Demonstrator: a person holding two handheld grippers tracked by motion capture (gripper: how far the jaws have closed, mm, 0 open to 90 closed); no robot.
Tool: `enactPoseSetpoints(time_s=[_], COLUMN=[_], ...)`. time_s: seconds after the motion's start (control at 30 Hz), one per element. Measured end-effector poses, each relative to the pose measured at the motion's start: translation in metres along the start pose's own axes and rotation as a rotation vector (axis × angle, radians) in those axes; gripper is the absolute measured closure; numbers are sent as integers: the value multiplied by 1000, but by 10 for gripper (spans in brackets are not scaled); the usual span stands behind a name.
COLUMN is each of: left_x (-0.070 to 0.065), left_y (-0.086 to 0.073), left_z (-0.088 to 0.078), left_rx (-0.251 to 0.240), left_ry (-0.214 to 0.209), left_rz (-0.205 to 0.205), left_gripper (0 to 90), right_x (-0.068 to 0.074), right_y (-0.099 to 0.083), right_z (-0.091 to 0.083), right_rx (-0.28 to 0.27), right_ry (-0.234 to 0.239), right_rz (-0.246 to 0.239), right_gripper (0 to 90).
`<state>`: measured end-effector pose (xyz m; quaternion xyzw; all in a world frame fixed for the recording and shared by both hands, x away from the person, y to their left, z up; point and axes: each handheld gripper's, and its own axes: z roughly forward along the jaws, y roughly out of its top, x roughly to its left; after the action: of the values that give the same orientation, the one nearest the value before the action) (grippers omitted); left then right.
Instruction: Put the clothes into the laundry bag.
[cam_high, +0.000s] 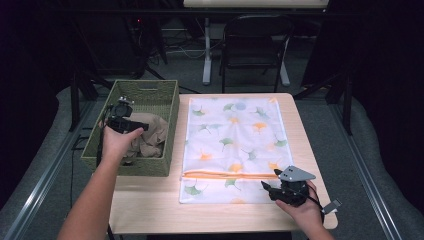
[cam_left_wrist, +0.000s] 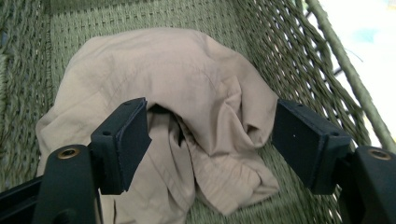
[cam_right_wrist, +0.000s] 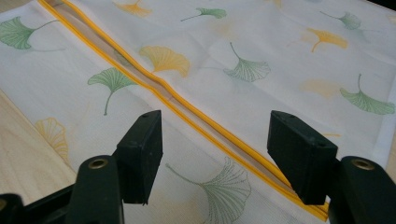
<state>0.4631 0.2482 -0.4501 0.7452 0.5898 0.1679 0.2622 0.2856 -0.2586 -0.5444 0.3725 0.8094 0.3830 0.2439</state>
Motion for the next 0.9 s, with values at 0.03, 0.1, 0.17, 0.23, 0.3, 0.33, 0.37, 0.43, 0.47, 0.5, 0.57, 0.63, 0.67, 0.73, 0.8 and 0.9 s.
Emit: enactPoseSetpoints(time_s=[0.03,0.1,0.17,0.23,0.3,0.33,0.37,0.43,0.47,0.5,0.57,0.63,0.67,0.73,0.8,0.9], left_x=[1,3,5,6,8,9,10,13,15,17,19,22,22,24,25,27], left_y=[2,5,9,10,12,13,13,13,13,13,13,13,13,12,13,12], left_z=[2,6,11,13,19,20,22,27,29,31,34,38,39,43,47,53], left_rx=[11,27,47,50,62,70,74,79,81,84,101,107,111,120,137,150], left_ry=[2,26,33,39,44,43,45,40,46,51,50,56,57,52,41,45], left_rz=[-3,2,-10,-9,-16,-24,-27,-45,-49,-54,-60,-62,-66,-75,-84,-88], left_gripper=[270,257,257,257,257,256,256,255,255,255,250,240,240,233,231,231], right_x=[0,0,0,0,0,0,1,1,1,2,2,2,2,2,2,2], right_y=[0,0,0,0,0,0,0,0,0,0,0,0,0,0,0,0], right_z=[0,0,0,0,1,1,1,1,2,2,2,2,2,2,2,3], right_rx=[0,0,-2,5,7,8,4,10,8,7,7,6,5,8,9,11], right_ry=[0,1,1,6,5,5,5,9,9,8,7,10,10,8,11,11], right_rz=[0,0,3,0,0,-2,2,-3,-2,-2,-3,-5,-4,-4,-4,-6], right_gripper=[357,357,357,357,357,357,357,357,357,357,357,357,357,357,357,357])
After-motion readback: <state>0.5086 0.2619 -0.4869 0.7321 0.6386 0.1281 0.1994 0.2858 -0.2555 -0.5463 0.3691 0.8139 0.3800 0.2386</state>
